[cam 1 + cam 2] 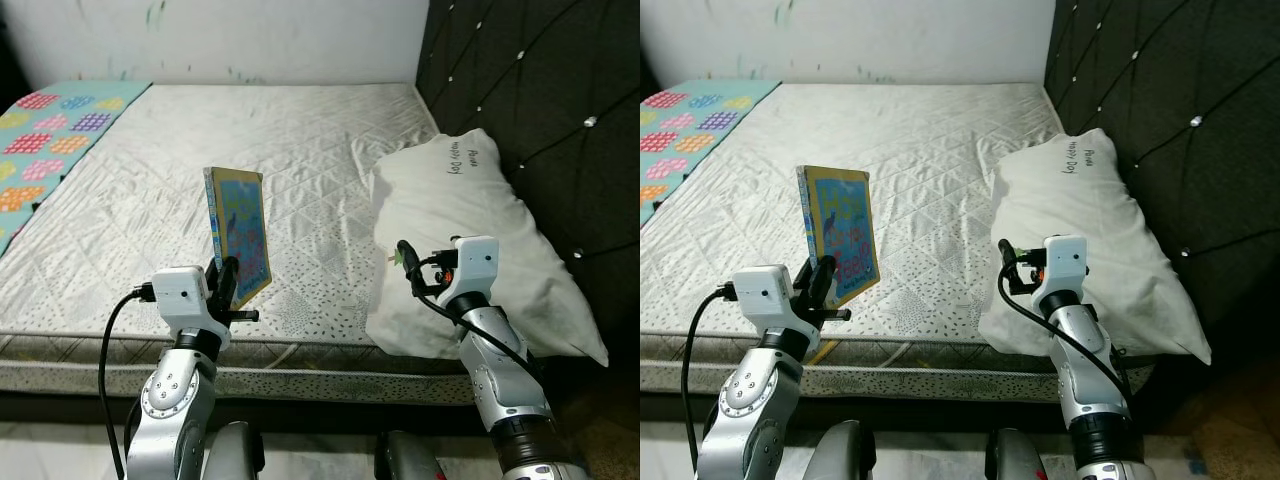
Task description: Clean up the room
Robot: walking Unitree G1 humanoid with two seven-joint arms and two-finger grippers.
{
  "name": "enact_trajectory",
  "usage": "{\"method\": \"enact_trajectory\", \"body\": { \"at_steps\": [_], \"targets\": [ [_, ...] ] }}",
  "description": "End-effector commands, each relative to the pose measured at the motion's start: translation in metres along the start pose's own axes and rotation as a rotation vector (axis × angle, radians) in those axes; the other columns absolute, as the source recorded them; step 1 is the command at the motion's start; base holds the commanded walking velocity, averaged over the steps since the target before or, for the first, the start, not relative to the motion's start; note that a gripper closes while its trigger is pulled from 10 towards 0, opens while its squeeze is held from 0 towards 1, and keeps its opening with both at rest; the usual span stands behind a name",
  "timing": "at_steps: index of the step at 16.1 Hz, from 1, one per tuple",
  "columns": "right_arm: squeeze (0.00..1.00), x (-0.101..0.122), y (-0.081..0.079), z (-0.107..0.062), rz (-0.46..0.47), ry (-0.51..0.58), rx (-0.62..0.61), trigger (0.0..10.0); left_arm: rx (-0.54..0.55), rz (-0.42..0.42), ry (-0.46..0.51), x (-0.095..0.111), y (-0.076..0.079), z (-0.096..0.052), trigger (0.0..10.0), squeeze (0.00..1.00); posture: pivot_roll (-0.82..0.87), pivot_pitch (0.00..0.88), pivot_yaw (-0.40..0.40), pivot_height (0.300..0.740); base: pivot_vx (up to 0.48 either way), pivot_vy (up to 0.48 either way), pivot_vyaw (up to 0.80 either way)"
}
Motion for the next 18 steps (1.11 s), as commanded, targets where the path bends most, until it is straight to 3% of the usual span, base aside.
{"method": "enact_trajectory", "body": {
  "at_steps": [1,18],
  "targets": [
    [0.0,0.0085,-0.0036,0.0036,0.003,0.03,0.015,10.0,-0.031,0.012,0.078,0.0187,0.0046,0.0028,10.0,0.0,-0.16,0.0,0.048,0.615,0.304,0.0,0.0],
    [0.0,0.009,-0.0008,0.0041,-0.007,0.035,-0.006,10.0,-0.068,0.007,0.073,0.0184,0.0083,0.0052,10.0,0.0,-0.17,0.0,0.06,0.615,0.354,0.0,0.0]
  ]
}}
Point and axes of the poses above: a point about 5 cm out from each wrist's last joint towards the gripper, its own z axis pointing out of the wrist towards the gripper, its own x axis along the axis of the wrist's last joint, y = z × x, the point moved 4 cm from there along z, pointing out of the wrist towards the gripper, and after that the axes turned 5 degrees about -z, right-handed, at the moved point
